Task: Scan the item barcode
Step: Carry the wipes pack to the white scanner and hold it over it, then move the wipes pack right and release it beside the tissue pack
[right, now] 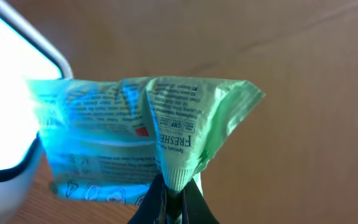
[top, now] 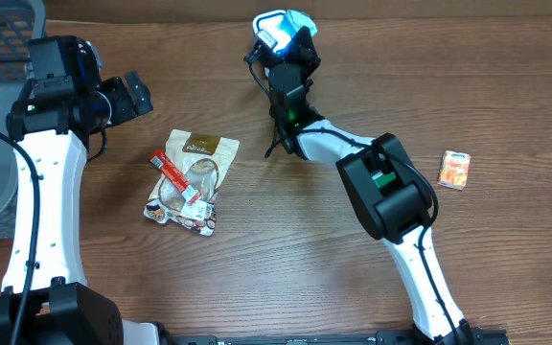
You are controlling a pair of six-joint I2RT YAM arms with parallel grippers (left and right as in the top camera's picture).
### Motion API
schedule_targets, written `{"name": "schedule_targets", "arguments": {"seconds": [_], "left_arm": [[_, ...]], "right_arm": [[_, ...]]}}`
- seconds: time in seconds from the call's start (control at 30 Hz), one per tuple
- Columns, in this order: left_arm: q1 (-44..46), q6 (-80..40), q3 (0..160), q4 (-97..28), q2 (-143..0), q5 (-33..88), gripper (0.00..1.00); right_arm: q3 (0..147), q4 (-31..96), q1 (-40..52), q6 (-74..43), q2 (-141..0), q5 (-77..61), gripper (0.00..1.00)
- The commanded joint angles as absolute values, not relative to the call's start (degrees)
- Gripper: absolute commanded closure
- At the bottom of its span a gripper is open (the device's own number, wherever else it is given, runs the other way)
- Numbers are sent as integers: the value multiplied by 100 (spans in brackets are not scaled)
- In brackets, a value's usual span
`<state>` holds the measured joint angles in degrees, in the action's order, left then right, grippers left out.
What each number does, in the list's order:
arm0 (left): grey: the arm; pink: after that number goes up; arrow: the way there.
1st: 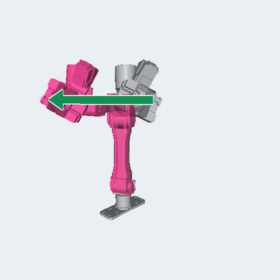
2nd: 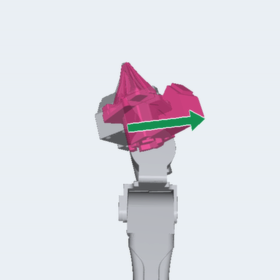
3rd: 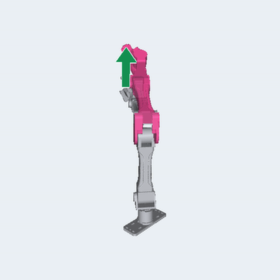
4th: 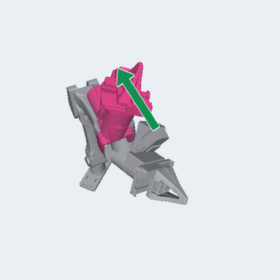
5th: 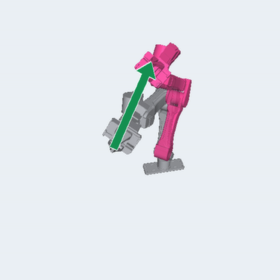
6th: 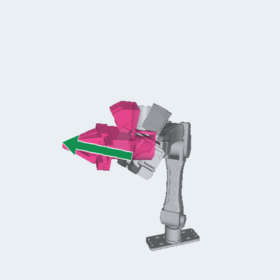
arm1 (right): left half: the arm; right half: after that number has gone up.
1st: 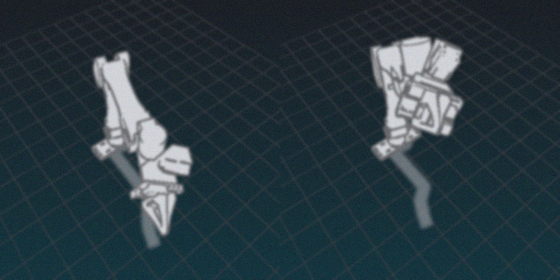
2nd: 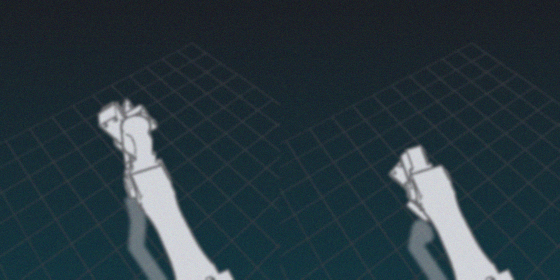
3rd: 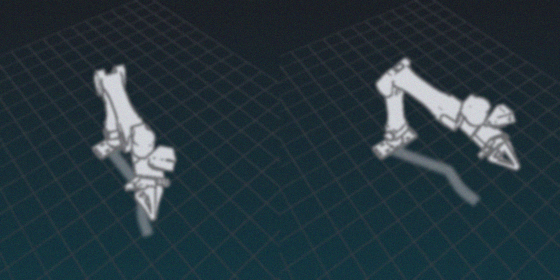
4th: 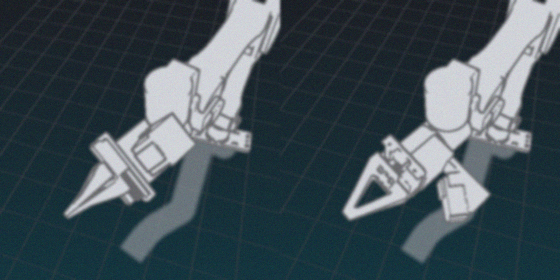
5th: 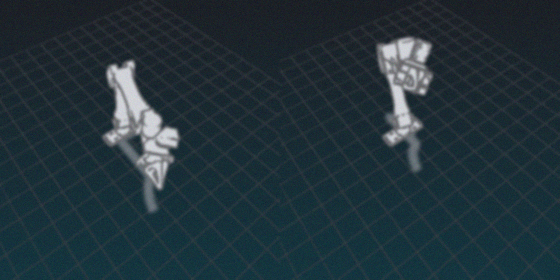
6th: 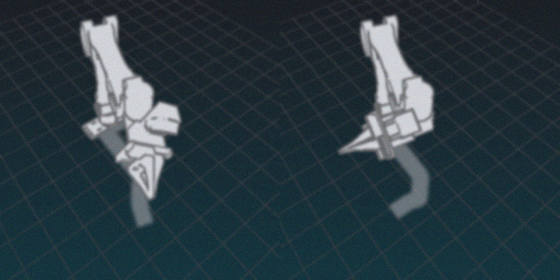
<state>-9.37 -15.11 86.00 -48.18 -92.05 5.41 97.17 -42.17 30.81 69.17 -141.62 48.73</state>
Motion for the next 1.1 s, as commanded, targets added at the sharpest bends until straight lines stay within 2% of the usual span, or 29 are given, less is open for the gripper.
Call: {"name": "schedule_targets", "arguments": {"seconds": [0.0,0.07,0.2,0.57,0.7,0.87,1.07], "left_arm": [[-886,-1586,8742,-4816,-9148,580,0],[-886,-1586,8742,-4814,-9148,580,0],[-886,-1586,8742,-4816,-9148,580,0],[-886,-1586,8742,-4816,-9148,580,0],[-886,-1586,8742,-4814,-9148,580,0],[-886,-1586,8742,-4814,-9148,580,0],[-886,-1586,8742,-4814,-9148,580,0]], "right_arm": [[9813,-4289,3107,6346,-13135,5319,96],[9813,-4047,3107,6130,-12811,5465,97],[9813,-2711,3085,5520,-12068,5483,97],[9813,1828,2707,1763,-10280,5135,97],[9813,3605,2300,64,-9894,4023,97],[9810,5205,1525,-1756,-9789,2292,97],[9686,6143,423,-2558,-9800,303,97]]}}
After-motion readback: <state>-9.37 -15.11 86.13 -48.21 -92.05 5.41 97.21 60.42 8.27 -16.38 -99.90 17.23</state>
